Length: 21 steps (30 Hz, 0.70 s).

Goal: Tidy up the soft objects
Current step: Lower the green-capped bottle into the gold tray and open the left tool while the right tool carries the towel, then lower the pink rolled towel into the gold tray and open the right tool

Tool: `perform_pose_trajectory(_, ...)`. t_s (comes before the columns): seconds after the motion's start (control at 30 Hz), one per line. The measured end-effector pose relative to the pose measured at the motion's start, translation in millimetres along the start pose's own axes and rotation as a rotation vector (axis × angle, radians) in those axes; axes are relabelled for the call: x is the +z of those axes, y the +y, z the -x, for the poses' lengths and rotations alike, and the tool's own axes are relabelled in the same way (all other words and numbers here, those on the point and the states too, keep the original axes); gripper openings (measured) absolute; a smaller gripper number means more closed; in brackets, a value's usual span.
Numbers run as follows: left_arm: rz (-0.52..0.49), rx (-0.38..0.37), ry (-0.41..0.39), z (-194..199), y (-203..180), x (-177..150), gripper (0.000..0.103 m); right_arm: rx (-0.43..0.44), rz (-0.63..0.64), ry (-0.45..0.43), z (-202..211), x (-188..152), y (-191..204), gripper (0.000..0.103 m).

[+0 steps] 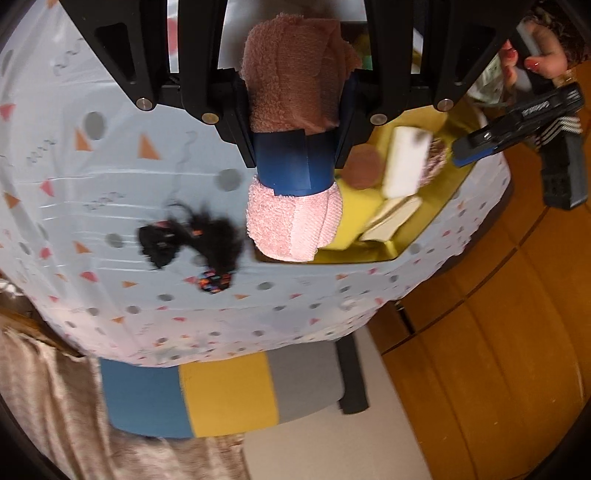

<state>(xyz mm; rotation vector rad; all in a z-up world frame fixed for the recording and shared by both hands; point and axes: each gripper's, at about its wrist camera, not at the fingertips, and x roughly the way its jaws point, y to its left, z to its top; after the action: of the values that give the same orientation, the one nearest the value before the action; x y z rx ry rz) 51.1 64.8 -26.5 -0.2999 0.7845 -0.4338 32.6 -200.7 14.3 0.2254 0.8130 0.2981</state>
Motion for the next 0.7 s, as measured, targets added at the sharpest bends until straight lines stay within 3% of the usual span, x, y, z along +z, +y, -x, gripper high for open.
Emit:
perform_pose_trajectory(0.53,0.137,0.184,-0.129,34,47,25,0.064,0.173,0.244,0.17,-56,-15,101,0.041)
perform_pose_trajectory(0.7,0.183,0.222,-0.179,48,59,30,0.064,0.271,0.377,0.31,-90,-16,135,0.041)
